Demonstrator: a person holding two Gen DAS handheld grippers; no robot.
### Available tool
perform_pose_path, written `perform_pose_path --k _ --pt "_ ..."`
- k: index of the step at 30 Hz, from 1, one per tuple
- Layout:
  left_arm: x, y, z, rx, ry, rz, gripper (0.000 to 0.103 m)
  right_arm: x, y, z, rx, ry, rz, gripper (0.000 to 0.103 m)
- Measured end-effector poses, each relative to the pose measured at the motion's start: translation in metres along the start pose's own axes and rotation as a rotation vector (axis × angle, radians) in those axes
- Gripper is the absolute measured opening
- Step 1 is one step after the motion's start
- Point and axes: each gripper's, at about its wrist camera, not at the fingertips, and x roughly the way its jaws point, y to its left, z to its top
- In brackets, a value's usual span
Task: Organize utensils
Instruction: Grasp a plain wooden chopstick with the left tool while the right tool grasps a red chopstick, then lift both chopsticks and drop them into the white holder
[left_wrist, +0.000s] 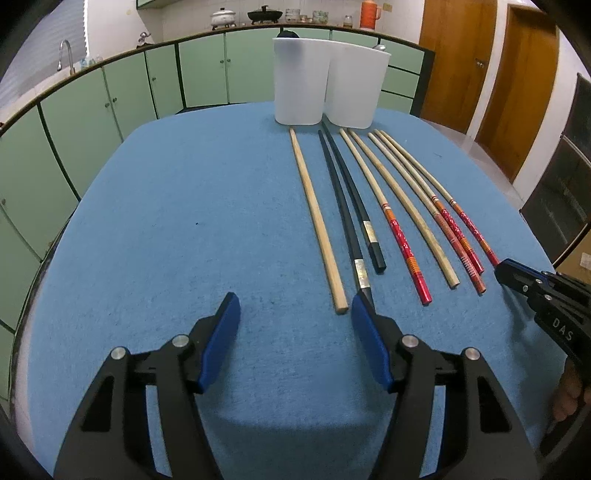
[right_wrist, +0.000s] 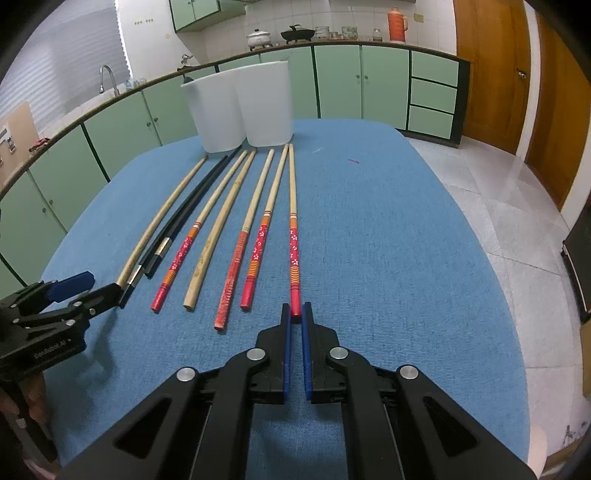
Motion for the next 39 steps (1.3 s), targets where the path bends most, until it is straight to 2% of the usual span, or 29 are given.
perform_pose_path --k 4,8,13,15,23,27,32,39 --pt "0.002 -0.003 0.002 0.010 0.005 0.009 0.056 0.001 -0.001 0.000 0.013 -0.002 0.007 0.006" --pt "0.002 -0.004 0.004 0.012 0.003 0.007 0.045 0.002 -0.001 -0.001 0.020 -0.003 0.010 0.006" --pt "0.002 -0.007 0.004 0.017 -0.001 -0.001 0.022 0.003 -0.001 -0.001 0.031 -0.002 0.017 0.006" --pt "0.002 -0.008 0.004 0.015 0.002 -0.022 0.007 0.003 -0.002 0.000 0.035 0.000 0.020 0.006" --pt "-0.009 -0.003 0.008 -0.007 -0.011 -0.044 0.006 -0.002 0.001 0.003 0.018 -0.004 0.010 0.005" --pt "-0.034 -0.004 0.018 0.029 -0.077 -0.018 0.006 -0.023 0.002 0.013 -0.003 -0.056 -0.002 0.005" --pt "-0.074 -0.006 0.038 0.065 -0.199 -0.004 0.006 -0.059 0.005 0.034 -0.037 -0.155 -0.010 0.005" --pt "-0.114 0.000 0.073 0.055 -0.319 -0.028 0.006 -0.102 0.007 0.069 -0.071 -0.277 0.003 0.005"
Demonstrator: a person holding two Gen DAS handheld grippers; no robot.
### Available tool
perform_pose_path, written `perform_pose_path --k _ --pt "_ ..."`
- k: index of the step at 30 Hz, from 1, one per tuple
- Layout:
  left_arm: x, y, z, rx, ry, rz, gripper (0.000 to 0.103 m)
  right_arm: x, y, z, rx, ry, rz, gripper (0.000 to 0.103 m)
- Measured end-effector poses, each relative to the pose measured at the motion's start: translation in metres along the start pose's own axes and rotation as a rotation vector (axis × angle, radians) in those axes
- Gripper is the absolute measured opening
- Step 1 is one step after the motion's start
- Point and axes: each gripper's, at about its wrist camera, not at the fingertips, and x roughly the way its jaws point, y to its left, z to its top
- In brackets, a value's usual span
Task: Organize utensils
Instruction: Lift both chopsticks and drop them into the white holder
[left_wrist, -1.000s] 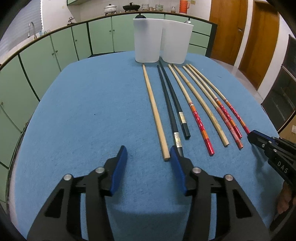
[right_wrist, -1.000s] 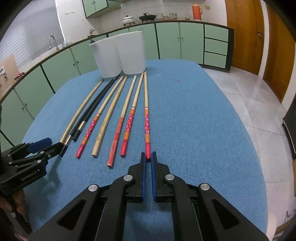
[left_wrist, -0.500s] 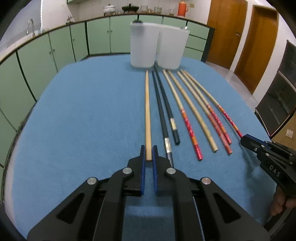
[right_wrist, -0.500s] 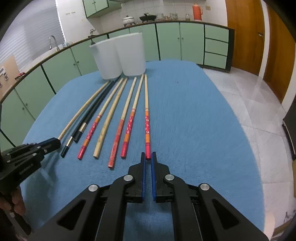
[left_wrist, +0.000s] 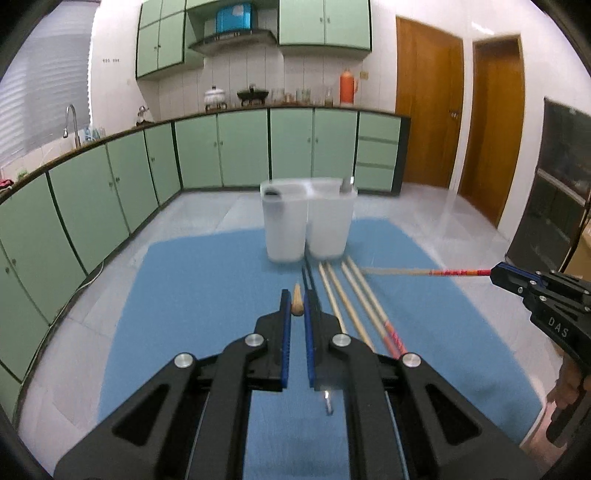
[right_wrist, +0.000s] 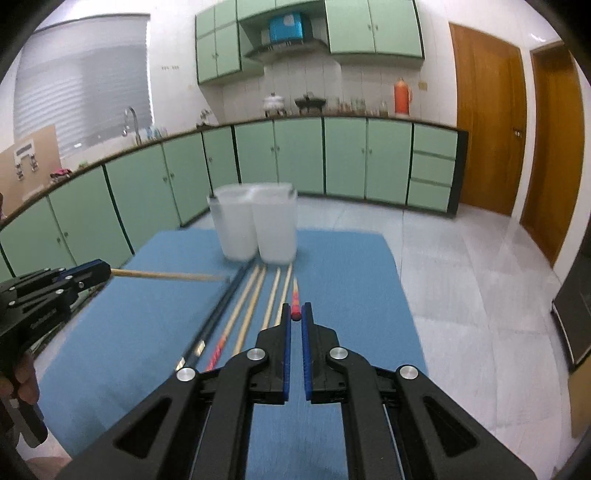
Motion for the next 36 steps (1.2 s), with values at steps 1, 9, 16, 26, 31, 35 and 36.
perform_pose_path --k 1,9,16,26,31,35,36 --pt "-0.001 0.001 0.005 -0.003 -0.007 -0.003 0.006 -0.002 -0.001 0.007 0.000 -0.014 0.003 0.005" --pt "0.004 0.007 0.044 -0.019 -0.048 -0.029 0.006 -0.007 -0.015 0.057 0.033 -0.071 0.045 0.005" --pt "0.009 0.008 0.064 -0.013 -0.064 -0.051 0.006 -0.002 -0.020 0.081 0.028 -0.068 0.065 0.005" --pt "0.001 0.014 0.086 -0.021 -0.119 -0.060 0.006 -0.006 -0.021 0.108 -0.009 -0.099 0.087 0.005" --pt "-0.011 0.015 0.105 -0.016 -0.180 -0.064 0.006 -0.012 -0.018 0.134 -0.025 -0.147 0.109 0.005" --pt "-0.021 0.016 0.126 -0.019 -0.239 -0.063 0.006 -0.020 -0.012 0.162 -0.043 -0.206 0.120 0.005" --pt "-0.023 0.016 0.132 -0.023 -0.256 -0.061 0.006 -0.020 -0.010 0.168 -0.045 -0.217 0.122 0.005"
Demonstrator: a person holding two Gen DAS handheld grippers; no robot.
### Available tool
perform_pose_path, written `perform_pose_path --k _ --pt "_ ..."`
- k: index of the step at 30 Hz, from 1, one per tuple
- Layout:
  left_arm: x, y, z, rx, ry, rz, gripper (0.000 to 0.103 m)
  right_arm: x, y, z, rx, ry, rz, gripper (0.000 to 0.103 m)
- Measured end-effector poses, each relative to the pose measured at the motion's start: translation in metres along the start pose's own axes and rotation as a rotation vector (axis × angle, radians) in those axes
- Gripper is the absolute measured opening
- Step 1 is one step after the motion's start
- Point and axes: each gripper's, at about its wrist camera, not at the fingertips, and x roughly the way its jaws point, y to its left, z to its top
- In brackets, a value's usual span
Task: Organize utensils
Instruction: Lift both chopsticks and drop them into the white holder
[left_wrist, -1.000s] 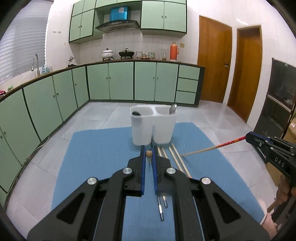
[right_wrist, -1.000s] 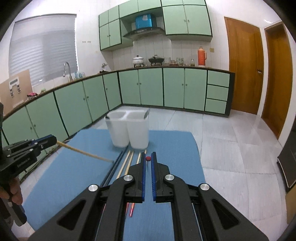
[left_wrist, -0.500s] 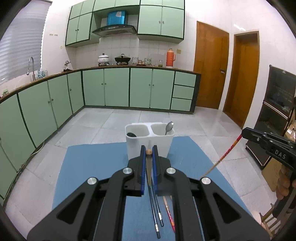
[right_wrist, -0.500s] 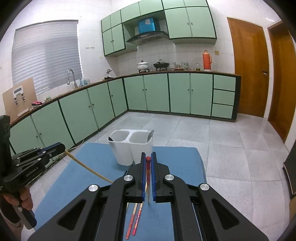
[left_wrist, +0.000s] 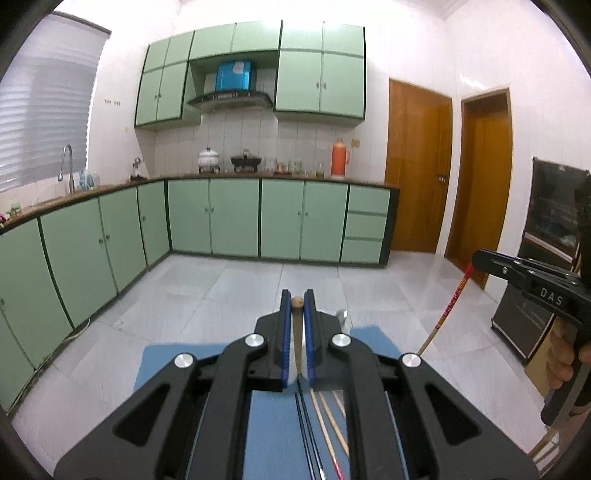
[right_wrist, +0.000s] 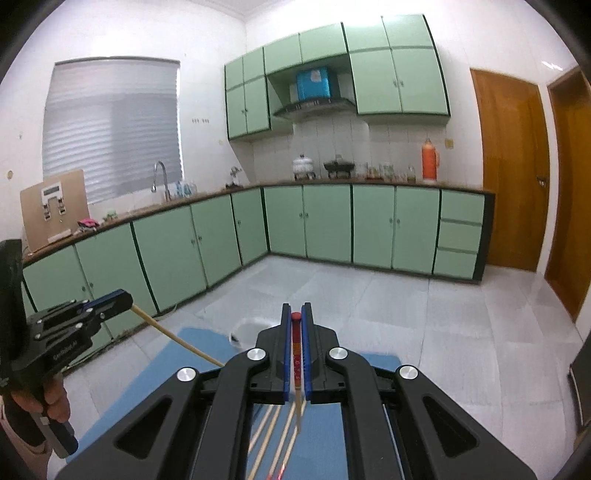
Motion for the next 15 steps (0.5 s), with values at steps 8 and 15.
perform_pose_path --k 8,15 --pt "0.026 -0.002 0.033 0.016 -0.063 0.032 0.006 0.032 0.009 0.052 -0.001 -0.081 0.020 0.005" --pt "0.071 0.000 0.043 0.033 -0.040 0.041 0.006 0.076 0.012 0.074 0.002 -0.113 0.020 0.005"
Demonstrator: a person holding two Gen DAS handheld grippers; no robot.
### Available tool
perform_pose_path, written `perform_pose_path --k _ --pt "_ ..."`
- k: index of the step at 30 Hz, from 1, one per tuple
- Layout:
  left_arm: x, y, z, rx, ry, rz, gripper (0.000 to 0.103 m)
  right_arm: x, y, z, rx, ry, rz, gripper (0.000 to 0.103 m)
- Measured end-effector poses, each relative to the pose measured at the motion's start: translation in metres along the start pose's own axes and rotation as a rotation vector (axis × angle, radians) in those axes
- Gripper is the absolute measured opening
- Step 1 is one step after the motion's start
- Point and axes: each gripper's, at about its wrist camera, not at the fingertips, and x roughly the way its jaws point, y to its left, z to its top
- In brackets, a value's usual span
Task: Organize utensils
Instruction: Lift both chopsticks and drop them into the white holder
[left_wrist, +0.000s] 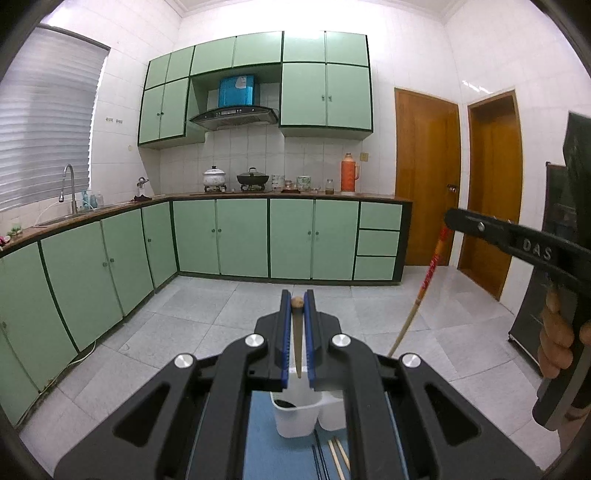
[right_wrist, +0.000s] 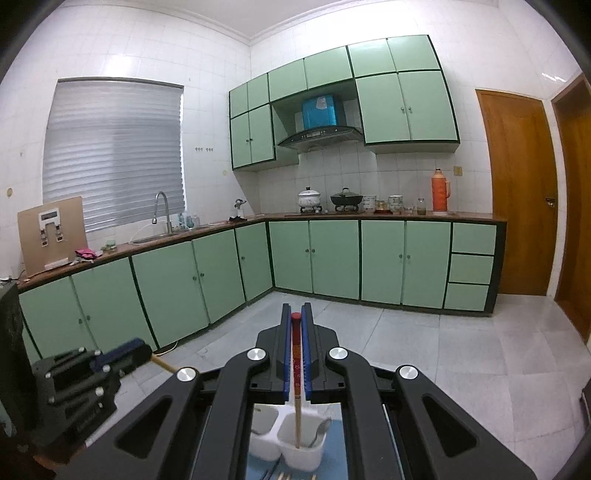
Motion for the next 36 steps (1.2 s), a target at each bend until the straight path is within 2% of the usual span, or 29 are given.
perform_pose_path --k 6,11,16,23,25,26,27,28,32,34,36 --pt "0.044 0.003 -0.010 -0.002 0.070 -0.018 0.006 0.052 -0.004 -0.010 0.006 0.039 -0.009 0.005" --pt "0.071 0.014 -0.027 -0.015 0.130 -0.028 0.006 0.083 -0.012 -0.042 0.026 0.104 -0.012 0.005" --pt "0.093 0.021 -0.046 -0.016 0.194 -0.025 0.006 0.097 -0.017 -0.072 0.044 0.168 -0.013 0.005" --pt "0.097 0.024 -0.062 -0.008 0.234 -0.024 0.008 0.097 -0.023 -0.091 0.059 0.207 -0.022 0.006" --pt "0.094 0.025 -0.062 -0.015 0.233 -0.024 0.017 0.090 -0.025 -0.094 0.064 0.203 -0.027 0.015" --pt "0.091 0.027 -0.062 -0.021 0.229 -0.019 0.031 0.088 -0.026 -0.094 0.068 0.202 -0.027 0.020" --pt "0.086 0.029 -0.063 -0.031 0.222 -0.018 0.042 0.085 -0.028 -0.094 0.072 0.200 -0.031 0.032" --pt "0.083 0.030 -0.063 -0.036 0.216 -0.016 0.044 0.078 -0.030 -0.095 0.076 0.191 -0.043 0.041" --pt "0.059 0.035 -0.066 -0.056 0.177 0.004 0.060 0.055 -0.035 -0.099 0.077 0.161 -0.067 0.052" --pt "0.044 0.035 -0.071 -0.059 0.152 0.021 0.067 0.038 -0.036 -0.104 0.081 0.144 -0.083 0.066" --pt "0.028 0.035 -0.079 -0.067 0.124 0.043 0.079 0.020 -0.034 -0.112 0.079 0.126 -0.105 0.077"
